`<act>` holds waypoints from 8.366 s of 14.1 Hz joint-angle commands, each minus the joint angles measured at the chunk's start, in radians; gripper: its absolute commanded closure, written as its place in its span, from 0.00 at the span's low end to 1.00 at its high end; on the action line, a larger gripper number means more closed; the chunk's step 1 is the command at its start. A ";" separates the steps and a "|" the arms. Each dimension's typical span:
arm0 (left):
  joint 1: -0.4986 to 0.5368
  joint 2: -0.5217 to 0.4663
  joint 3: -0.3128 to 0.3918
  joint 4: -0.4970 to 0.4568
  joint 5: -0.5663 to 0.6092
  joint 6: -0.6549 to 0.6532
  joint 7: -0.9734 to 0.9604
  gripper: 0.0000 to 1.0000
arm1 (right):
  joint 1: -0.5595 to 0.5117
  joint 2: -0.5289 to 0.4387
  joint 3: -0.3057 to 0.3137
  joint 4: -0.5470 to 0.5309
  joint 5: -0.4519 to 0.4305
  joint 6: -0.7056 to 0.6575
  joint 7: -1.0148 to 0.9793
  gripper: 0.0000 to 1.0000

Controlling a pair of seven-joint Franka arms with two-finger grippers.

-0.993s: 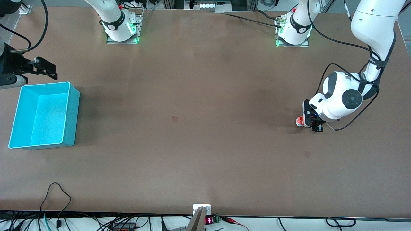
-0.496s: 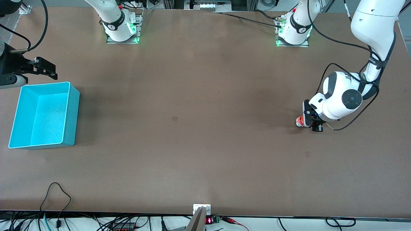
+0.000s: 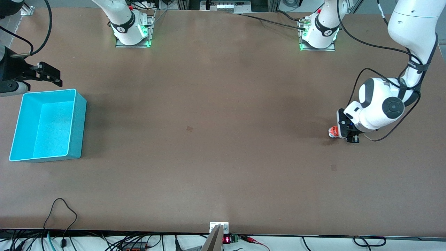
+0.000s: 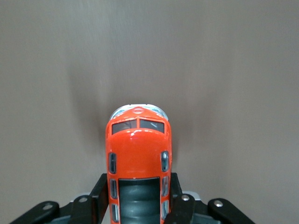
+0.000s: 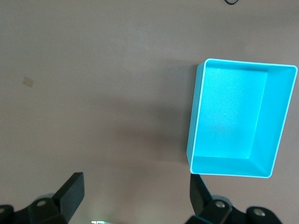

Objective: Wind up bus and store in blue box

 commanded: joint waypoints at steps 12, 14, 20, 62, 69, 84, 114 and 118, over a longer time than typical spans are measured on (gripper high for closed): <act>0.201 0.026 -0.006 0.040 0.076 -0.069 0.160 0.16 | 0.005 0.007 -0.002 0.018 0.015 -0.008 0.006 0.00; 0.192 -0.017 -0.018 0.094 0.069 -0.192 0.161 0.00 | 0.008 0.007 -0.002 0.018 0.015 -0.006 0.006 0.00; 0.178 -0.124 -0.122 0.253 0.068 -0.496 0.159 0.00 | 0.005 0.007 -0.002 0.018 0.017 -0.006 0.005 0.00; -0.248 -0.324 0.211 0.557 -0.296 -0.774 -1.531 0.00 | 0.043 0.098 -0.005 -0.018 0.031 -0.146 -0.012 0.00; -0.239 -0.333 0.171 0.567 -0.294 -0.806 -1.582 0.00 | -0.105 0.031 0.177 -0.338 0.012 0.116 -0.280 0.00; -0.227 -0.351 0.158 0.573 -0.256 -0.792 -1.564 0.00 | -0.113 0.148 0.339 -0.725 -0.029 0.892 -1.123 0.00; -0.162 -0.363 0.077 0.568 -0.244 -0.863 -1.548 0.00 | -0.132 0.143 0.337 -0.665 -0.029 0.884 -0.655 1.00; -0.267 -0.385 0.181 0.556 -0.225 -0.854 -1.550 0.00 | -0.144 0.041 0.276 -0.665 -0.034 0.732 -0.324 1.00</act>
